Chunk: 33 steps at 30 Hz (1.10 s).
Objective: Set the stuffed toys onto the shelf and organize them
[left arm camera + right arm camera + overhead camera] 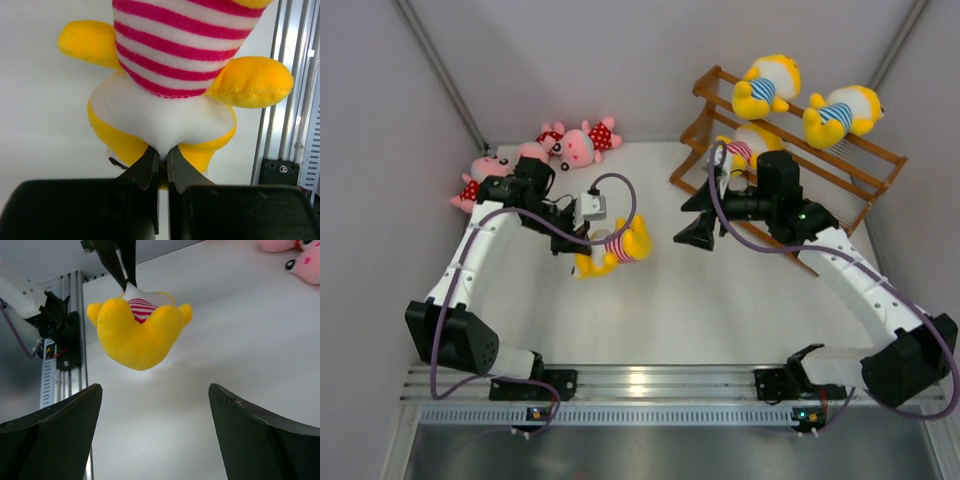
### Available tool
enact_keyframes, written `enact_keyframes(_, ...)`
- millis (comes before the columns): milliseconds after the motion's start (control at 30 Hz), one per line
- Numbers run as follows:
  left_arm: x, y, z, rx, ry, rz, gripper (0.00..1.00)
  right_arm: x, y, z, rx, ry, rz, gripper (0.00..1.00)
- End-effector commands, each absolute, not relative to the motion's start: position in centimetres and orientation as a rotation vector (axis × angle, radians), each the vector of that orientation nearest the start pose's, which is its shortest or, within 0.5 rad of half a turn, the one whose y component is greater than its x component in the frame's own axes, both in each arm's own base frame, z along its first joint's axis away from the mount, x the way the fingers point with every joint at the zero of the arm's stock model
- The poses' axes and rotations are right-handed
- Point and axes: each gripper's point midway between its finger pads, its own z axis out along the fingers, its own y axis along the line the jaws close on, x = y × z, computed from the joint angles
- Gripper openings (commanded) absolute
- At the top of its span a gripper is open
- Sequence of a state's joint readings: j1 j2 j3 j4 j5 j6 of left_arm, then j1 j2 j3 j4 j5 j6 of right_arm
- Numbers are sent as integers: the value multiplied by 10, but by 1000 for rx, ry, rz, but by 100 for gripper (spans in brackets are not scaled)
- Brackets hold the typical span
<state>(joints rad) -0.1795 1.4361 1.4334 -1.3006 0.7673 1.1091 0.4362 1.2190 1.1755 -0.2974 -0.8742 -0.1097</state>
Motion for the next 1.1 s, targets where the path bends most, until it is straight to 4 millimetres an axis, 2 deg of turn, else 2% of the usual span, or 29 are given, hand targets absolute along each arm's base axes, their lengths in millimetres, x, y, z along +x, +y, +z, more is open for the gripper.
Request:
enact_keyframes(0, 197, -153, 237, 1648, 1861, -904, 0, 233, 294, 320, -1242, 1460, 1151, 88)
enact_keyframes(200, 193, -161, 242, 1659, 1842, -926, 0, 245, 325, 313, -1283, 1441, 1199, 91)
enact_keyframes(333, 193, -163, 244, 1652, 1835, -937, 0, 238, 346, 297, -1346, 1454, 1226, 93)
enact_keyframes(400, 193, -163, 244, 1655, 1834, -932, 0, 236, 352, 286, -1364, 1478, 1251, 94)
enact_keyframes(533, 196, -164, 248, 1650, 1825, -933, 0, 230, 360, 277, -1389, 1475, 1280, 94)
enact_keyframes(600, 196, -165, 248, 1650, 1820, -937, 0, 224, 367, 272, -1406, 1482, 1293, 85)
enact_keyframes(633, 197, -166, 248, 1650, 1819, -939, 0, 221, 368, 271, -1411, 1488, 1307, 76)
enact_keyframes(667, 198, -165, 247, 1647, 1833, -935, 0, 219, 369, 271, -1411, 1493, 1317, 56)
enact_keyframes(733, 200, -164, 246, 1647, 1848, -926, 0, 211, 370, 268, -1417, 1506, 1342, 41)
enact_keyframes(767, 201, -163, 244, 1646, 1859, -922, 0, 207, 367, 268, -1419, 1516, 1347, 25)
enact_keyframes(833, 207, -160, 239, 1647, 1893, -892, 0, 202, 363, 264, -1417, 1549, 1337, 10)
enact_keyframes(867, 216, -158, 237, 1618, 1934, -851, 5, 198, 358, 263, -1413, 1584, 1332, 0)
enact_keyframes(900, 221, -157, 235, 1600, 1958, -832, 10, 201, 354, 258, -1389, 1630, 1287, 0)
enact_keyframes(933, 226, -156, 231, 1583, 1992, -819, 21, 202, 349, 255, -1370, 1668, 1254, 0)
enact_keyframes(967, 230, -155, 229, 1544, 2041, -812, 32, 203, 341, 260, -1340, 1683, 1198, 0)
enact_keyframes(1000, 236, -152, 227, 1530, 2066, -776, 49, 217, 331, 248, -1274, 1761, 1060, 0)
enact_keyframes(1033, 242, -152, 225, 1513, 2093, -769, 56, 224, 322, 247, -1234, 1790, 976, 0)
enact_keyframes(1067, 244, -152, 224, 1480, 2129, -768, 58, 227, 310, 259, -1190, 1782, 898, 0)
